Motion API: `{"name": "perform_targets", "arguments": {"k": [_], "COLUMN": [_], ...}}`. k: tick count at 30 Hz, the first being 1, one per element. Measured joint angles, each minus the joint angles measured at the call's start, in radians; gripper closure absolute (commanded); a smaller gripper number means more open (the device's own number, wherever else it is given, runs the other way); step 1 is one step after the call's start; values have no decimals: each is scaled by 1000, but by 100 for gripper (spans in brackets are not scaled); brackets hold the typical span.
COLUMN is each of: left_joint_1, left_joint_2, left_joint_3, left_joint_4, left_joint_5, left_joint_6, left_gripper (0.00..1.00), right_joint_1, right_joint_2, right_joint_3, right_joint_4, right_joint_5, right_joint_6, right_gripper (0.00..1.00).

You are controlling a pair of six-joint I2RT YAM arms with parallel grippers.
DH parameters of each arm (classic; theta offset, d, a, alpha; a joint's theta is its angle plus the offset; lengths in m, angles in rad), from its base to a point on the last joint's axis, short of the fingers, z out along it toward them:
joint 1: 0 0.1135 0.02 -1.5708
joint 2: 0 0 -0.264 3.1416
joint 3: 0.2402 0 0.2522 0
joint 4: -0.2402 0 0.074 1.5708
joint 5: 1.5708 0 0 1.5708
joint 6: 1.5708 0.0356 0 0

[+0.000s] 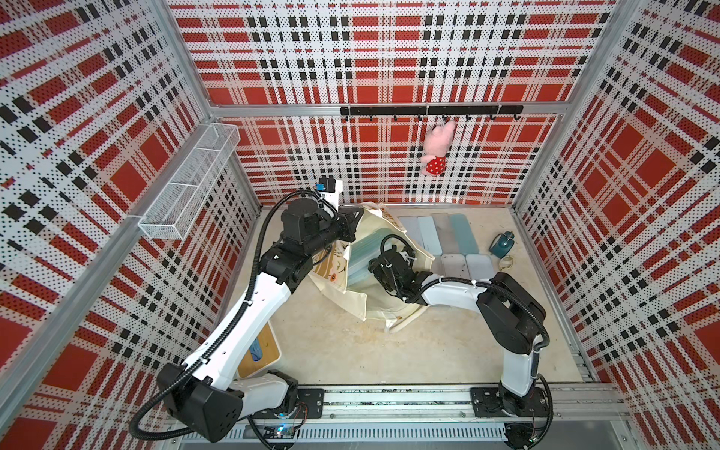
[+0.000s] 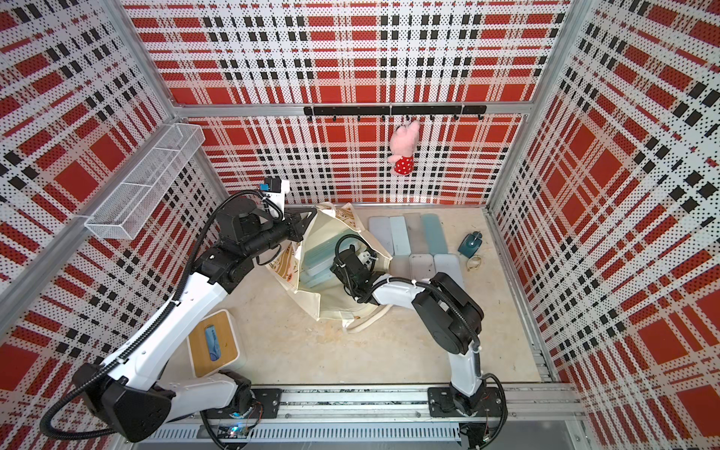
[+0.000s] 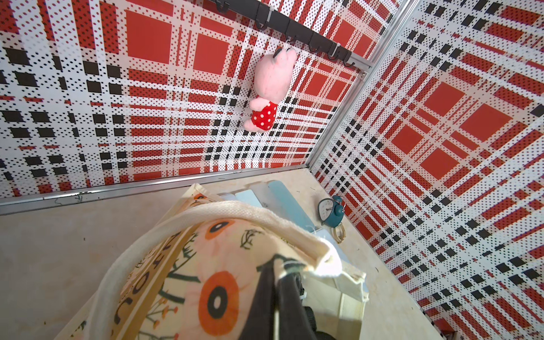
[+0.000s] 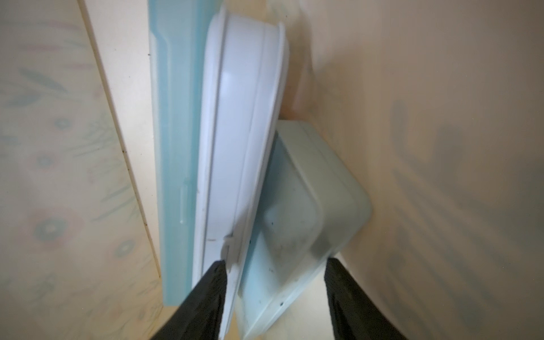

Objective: Take out the pencil case from the canvas bag
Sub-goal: Pick up the pencil case from the canvas bag.

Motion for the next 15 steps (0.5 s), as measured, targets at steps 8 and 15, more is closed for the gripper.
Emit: {"name": "perform_targets", "arguments": {"k": [8,15], "left_joint_1": [-8,-14], "left_joint_2": [-5,-5], "left_joint_3": [0,0], "left_joint_4": [0,0], "left_joint_5": [-6,-6], "left_joint_6": [-3,-4], "left_gripper": [100,100], "right_joint_1": [-1,-1], "right_joint_2": [11,14], "right_joint_3": [29,27], "right_joint_4": [-85,-82], "right_joint_5": [8,10], "right_joint_6": [18,15], "right_gripper": [57,52]}}
